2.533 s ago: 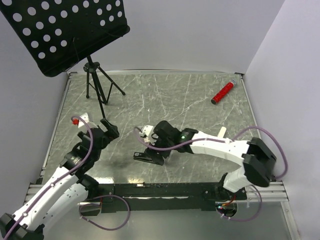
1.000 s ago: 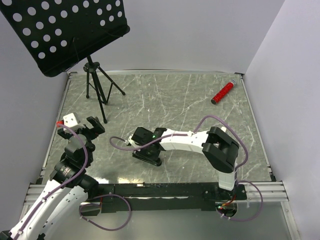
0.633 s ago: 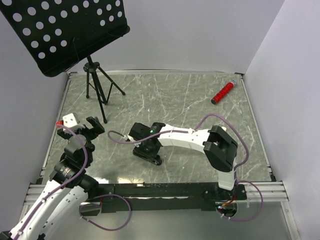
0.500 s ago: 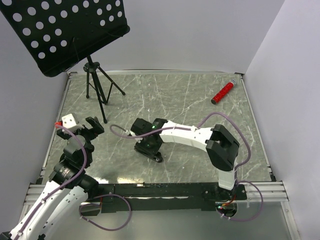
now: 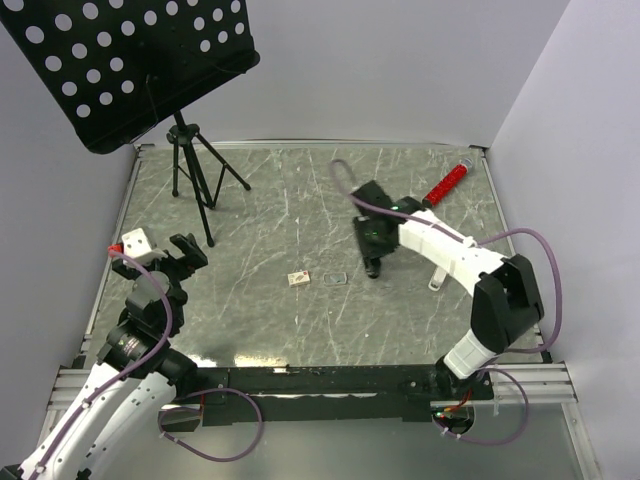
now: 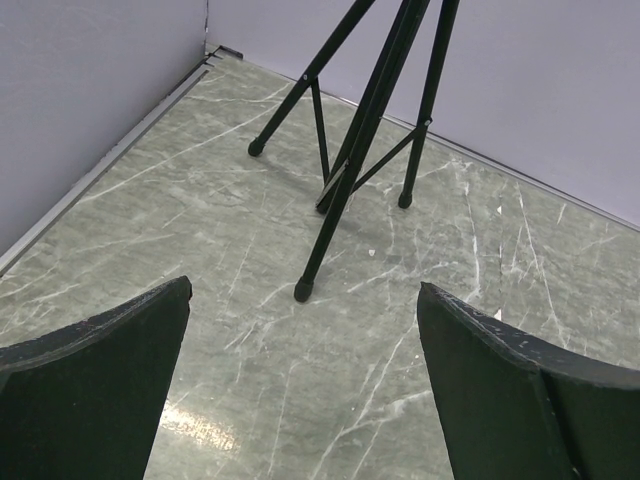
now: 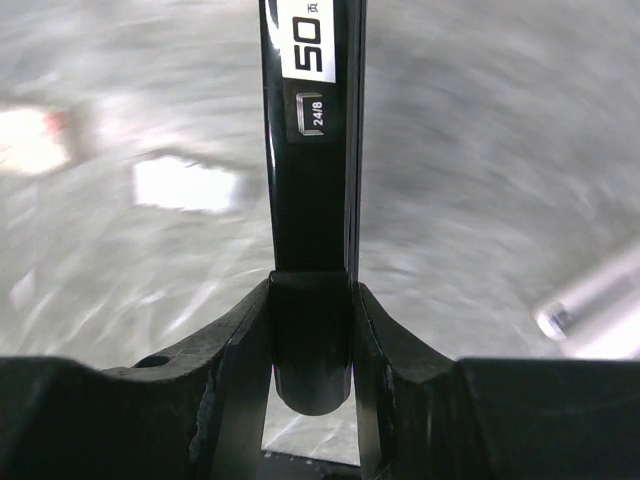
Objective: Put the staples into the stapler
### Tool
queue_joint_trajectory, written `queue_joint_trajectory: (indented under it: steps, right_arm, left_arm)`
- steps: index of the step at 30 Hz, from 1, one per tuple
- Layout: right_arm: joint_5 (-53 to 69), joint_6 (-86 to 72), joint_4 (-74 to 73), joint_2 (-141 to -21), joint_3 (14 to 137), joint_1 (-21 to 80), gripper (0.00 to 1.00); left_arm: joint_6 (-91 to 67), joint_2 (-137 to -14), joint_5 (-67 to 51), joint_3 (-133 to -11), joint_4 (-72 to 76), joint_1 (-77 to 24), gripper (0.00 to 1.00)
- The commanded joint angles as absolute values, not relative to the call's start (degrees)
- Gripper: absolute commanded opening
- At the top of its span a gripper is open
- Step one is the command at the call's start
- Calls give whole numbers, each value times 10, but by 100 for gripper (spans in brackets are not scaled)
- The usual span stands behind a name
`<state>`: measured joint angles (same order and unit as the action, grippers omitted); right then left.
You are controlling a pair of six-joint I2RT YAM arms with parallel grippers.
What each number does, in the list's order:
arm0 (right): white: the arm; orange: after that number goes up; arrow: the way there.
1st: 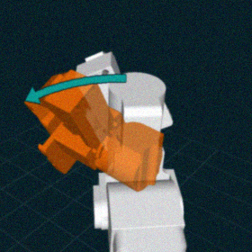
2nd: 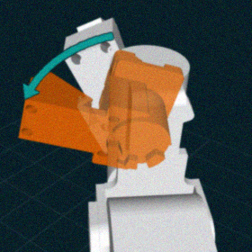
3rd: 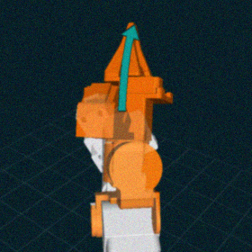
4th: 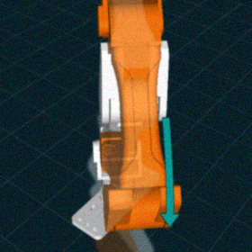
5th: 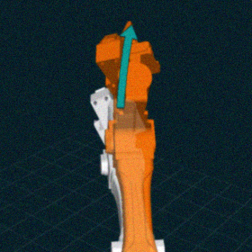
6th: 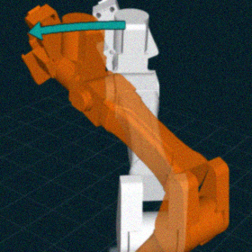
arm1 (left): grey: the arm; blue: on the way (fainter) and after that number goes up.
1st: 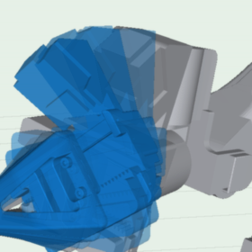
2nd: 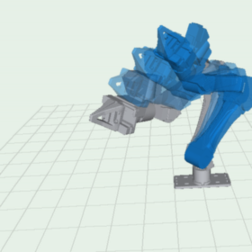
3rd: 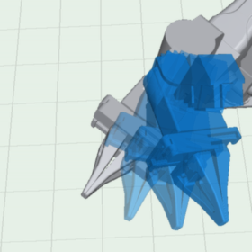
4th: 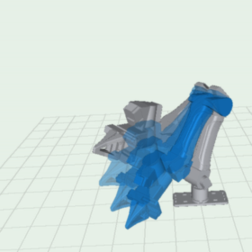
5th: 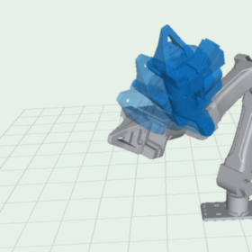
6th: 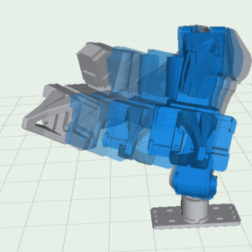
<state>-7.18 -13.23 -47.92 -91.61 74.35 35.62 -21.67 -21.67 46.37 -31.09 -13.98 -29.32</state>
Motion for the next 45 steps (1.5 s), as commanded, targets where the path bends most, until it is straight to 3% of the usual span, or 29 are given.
queue_joint_trajectory:
  steps: [1, 11, 12, 15, 16, 19, 21, 22, 25, 26, 37, 45]
  right_arm:
    - [-105, -224, -440, -874, 667, 257, 0]
    - [-123, -258, -410, -896, 606, 136, 2]
    - [-123, -258, -403, -898, 600, 131, 12]
    - [-103, -257, -369, -899, 578, 120, 25]
    - [-96, -256, -365, -897, 576, 119, 38]
    - [-72, -258, -359, -882, 575, 118, 57]
    - [-72, -258, -362, -852, 577, 118, 64]
    - [-72, -258, -362, -835, 577, 118, 77]
    - [-90, -256, -359, -743, 575, 118, 97]
    - [-109, -251, -359, -691, 576, 118, 100]
    - [-216, -148, -283, -271, 502, 117, 100]
    - [-232, -100, -256, -105, 420, 118, 100]
  left_arm:
    - [-208, -208, 468, -307, -120, -289, 99]
    - [-213, -206, 473, -307, -123, -289, 99]
    - [-214, -206, 473, -308, -123, -289, 99]
    - [-216, -204, 475, -308, -123, -289, 99]
    - [-218, -203, 474, -308, -126, -289, 100]
    - [-243, -206, 468, -323, -152, -289, 97]
    - [-257, -208, 472, -346, -169, -290, 97]
    - [-258, -208, 477, -365, -177, -290, 97]
    - [-244, -203, 496, -394, -202, -289, 97]
    - [-236, -200, 506, -413, -209, -289, 97]
    - [-120, -132, 527, -511, -104, -289, 97]
    - [-126, -125, 526, -491, -65, -290, 97]
